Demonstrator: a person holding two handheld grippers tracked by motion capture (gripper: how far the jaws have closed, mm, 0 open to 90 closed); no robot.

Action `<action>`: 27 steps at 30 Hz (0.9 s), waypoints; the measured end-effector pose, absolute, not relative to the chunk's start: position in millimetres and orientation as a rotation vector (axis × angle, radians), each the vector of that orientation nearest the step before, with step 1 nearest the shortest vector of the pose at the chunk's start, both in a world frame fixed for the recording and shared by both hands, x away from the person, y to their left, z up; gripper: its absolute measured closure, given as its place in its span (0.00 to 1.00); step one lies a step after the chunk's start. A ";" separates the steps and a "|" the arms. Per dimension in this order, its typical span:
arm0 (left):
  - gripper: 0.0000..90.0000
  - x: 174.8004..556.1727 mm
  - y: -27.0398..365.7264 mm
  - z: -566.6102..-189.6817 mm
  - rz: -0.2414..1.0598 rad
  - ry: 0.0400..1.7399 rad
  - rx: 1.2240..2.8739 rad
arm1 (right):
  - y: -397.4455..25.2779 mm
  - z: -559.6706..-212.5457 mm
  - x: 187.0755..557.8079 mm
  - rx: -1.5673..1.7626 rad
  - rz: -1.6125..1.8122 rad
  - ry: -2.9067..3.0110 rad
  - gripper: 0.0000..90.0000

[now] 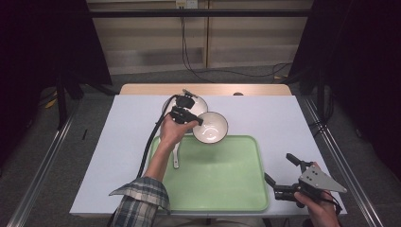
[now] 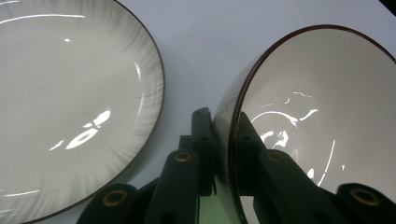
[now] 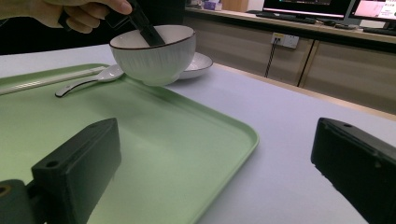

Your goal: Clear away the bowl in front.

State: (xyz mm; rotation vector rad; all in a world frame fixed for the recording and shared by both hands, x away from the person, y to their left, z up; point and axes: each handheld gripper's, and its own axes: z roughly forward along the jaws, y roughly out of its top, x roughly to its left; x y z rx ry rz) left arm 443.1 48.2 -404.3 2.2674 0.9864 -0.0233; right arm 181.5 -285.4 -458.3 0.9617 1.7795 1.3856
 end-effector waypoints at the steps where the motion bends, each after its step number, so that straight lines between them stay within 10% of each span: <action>1: 0.92 441.7 43.8 -405.1 -0.022 1.003 2.254 | -285.6 -458.3 181.8 0.958 1.382 1.777 0.01; 27: 0.92 436.5 -19.5 -437.6 -0.154 0.960 2.327 | -284.2 -458.5 182.3 0.949 1.414 1.775 0.01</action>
